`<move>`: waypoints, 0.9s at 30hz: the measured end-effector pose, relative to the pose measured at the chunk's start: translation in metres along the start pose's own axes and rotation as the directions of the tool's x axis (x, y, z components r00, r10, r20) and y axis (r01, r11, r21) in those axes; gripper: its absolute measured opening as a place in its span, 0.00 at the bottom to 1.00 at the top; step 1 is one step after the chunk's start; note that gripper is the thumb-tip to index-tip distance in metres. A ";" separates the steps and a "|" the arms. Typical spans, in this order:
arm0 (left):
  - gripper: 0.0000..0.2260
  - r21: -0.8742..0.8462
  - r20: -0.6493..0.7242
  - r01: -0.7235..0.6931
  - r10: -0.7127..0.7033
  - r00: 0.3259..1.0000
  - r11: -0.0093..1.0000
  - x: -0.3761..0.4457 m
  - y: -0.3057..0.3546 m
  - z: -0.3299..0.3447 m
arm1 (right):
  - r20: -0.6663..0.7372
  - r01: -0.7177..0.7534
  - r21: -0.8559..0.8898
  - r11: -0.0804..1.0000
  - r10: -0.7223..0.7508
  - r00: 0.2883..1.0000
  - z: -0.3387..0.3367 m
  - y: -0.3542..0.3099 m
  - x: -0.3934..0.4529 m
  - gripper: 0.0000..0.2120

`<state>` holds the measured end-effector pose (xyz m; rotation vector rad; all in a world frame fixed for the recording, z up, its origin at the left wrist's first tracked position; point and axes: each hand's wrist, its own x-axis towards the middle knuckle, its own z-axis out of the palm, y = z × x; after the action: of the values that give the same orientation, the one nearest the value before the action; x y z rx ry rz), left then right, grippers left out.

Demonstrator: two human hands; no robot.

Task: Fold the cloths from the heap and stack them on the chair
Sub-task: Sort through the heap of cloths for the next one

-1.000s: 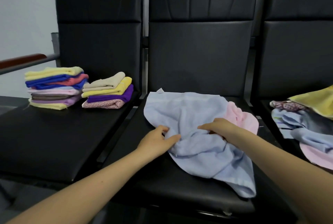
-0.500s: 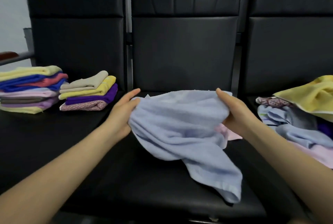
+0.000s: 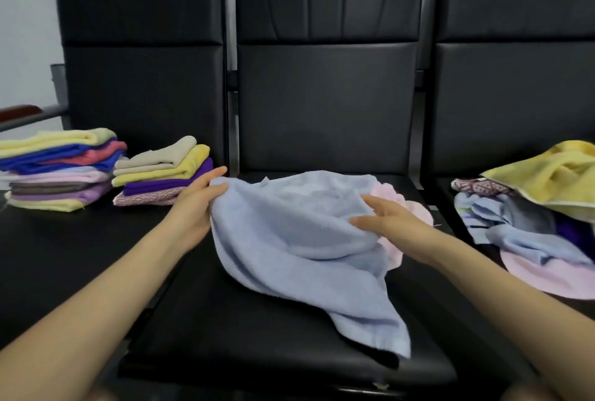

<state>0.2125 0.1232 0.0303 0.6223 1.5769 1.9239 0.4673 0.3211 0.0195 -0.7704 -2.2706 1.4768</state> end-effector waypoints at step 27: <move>0.18 0.631 0.691 -0.703 0.174 0.701 0.327 -0.118 -0.093 0.087 | -0.226 0.017 -0.405 0.914 -0.118 0.967 -0.010 0.006 -0.034 0.09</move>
<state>0.3691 0.1183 -0.0438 2.0666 2.0619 0.8424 0.5016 0.3102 0.0189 -0.9179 -2.3998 0.8325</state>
